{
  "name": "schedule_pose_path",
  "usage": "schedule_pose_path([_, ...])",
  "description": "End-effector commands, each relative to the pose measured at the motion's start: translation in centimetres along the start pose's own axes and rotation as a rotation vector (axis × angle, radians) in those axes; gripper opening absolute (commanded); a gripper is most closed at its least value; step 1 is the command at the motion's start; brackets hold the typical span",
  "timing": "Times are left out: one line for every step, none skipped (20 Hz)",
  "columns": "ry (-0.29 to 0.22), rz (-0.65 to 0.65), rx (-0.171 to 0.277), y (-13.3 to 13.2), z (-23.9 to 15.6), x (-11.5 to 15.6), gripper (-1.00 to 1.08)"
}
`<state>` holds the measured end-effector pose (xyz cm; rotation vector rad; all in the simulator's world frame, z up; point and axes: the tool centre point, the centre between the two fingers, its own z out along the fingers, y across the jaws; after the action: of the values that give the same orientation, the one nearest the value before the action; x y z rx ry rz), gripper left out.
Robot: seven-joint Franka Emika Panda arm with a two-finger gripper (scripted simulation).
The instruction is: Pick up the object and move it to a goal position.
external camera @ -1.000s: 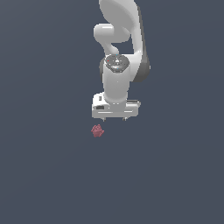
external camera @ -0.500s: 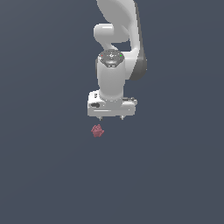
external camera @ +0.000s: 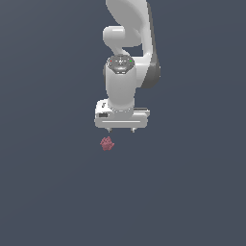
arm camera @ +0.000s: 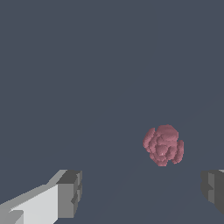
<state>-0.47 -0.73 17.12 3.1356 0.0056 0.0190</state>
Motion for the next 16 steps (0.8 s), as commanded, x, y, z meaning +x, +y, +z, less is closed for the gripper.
schedule_pose_path([-0.001, 0.030, 0.001, 0.2, 0.2, 0.0, 1.00])
schedule_pose_path([-0.001, 0.046, 0.002, 0.3, 0.4, 0.0, 1.00])
schedule_pose_path([-0.002, 0.063, 0.003, 0.4, 0.5, 0.0, 1.00])
schedule_pose_path([-0.002, 0.082, 0.003, 0.6, 0.7, 0.0, 1.00])
schedule_pose_path([-0.003, 0.102, 0.004, 0.7, 0.9, 0.0, 1.00])
schedule_pose_path([-0.003, 0.125, 0.005, 0.8, 1.0, 0.0, 1.00])
schedule_pose_path([-0.004, 0.149, 0.005, 1.0, 1.2, -0.1, 1.00])
schedule_pose_path([-0.004, 0.175, 0.006, 1.2, 1.5, -0.1, 1.00])
schedule_pose_path([-0.005, 0.203, 0.007, 1.4, 1.7, -0.1, 1.00])
schedule_pose_path([-0.006, 0.232, 0.008, 1.6, 1.9, -0.1, 1.00])
schedule_pose_path([-0.007, 0.263, 0.008, 1.8, 2.2, -0.1, 1.00])
schedule_pose_path([-0.007, 0.296, 0.009, 2.0, 2.4, -0.1, 1.00])
schedule_pose_path([-0.008, 0.329, 0.009, 2.2, 2.7, -0.2, 1.00])
schedule_pose_path([-0.009, 0.362, 0.010, 2.5, 3.0, -0.2, 1.00])
schedule_pose_path([-0.010, 0.395, 0.010, 2.7, 3.2, -0.2, 1.00])
schedule_pose_path([-0.010, 0.429, 0.010, 2.9, 3.5, -0.3, 1.00])
